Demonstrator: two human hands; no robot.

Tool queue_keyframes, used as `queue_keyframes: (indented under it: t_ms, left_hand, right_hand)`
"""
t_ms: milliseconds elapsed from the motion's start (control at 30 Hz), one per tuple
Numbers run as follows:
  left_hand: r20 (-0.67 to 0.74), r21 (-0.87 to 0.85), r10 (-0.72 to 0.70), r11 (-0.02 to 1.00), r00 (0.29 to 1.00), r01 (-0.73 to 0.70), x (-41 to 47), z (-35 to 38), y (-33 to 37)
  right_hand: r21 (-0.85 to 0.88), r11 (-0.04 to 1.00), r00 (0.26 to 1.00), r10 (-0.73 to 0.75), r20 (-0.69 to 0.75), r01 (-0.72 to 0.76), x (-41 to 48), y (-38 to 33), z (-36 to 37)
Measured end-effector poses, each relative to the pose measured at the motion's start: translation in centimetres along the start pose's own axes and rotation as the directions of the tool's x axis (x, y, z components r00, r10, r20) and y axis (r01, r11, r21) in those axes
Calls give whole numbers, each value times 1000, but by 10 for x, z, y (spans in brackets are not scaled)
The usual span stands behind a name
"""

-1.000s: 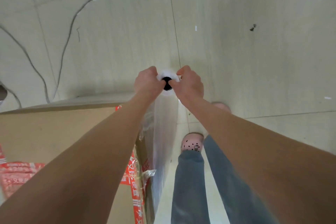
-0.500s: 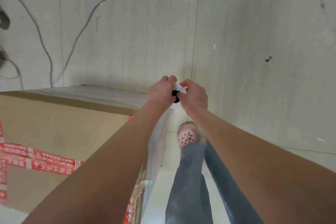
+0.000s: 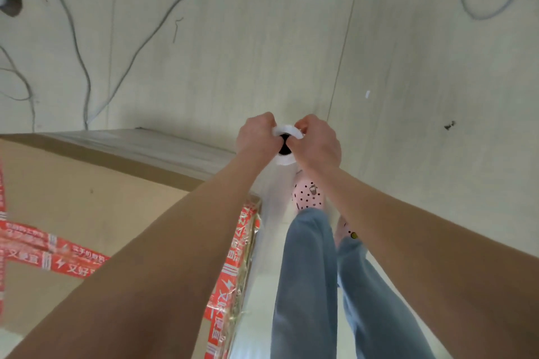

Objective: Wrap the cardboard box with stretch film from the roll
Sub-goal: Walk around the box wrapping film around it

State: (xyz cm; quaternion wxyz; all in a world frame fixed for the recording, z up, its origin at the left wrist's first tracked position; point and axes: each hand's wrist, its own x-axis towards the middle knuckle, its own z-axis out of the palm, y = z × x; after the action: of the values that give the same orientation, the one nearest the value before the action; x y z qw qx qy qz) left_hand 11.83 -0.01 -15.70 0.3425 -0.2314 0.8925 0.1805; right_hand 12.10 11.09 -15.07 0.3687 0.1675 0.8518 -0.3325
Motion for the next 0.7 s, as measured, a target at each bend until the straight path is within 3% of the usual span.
queue_keyframes:
  t_ms: [167,267,400,467,600,700]
  left_hand:
    - [-30,-219,-147,966,989,137,11,-9,-26]
    - [-13,-178,-102,979,995,98,14,-13,-28]
    - [-4,71,194,979,981,-193,25,-28,-17]
    - [33,186,254,949,967,-255,29,-33,-9]
    - [26,234,242,942,970,-241,36,-40,-7]
    - [-21,80,117,990,993,-115,38,-45,-16]
  right_hand:
    - [34,999,999,31,24,-32,13,-25,14]
    - [-9,1000,999,4,34,-3,20,-36,12]
    - [-56,998,998,-16,61,20,24,-42,8]
    - [-73,997,997,-26,74,31,27,-45,7]
    - [-69,997,997,-32,63,37,28,-49,7]
    - [-60,998,998,-32,52,36,27,-51,14]
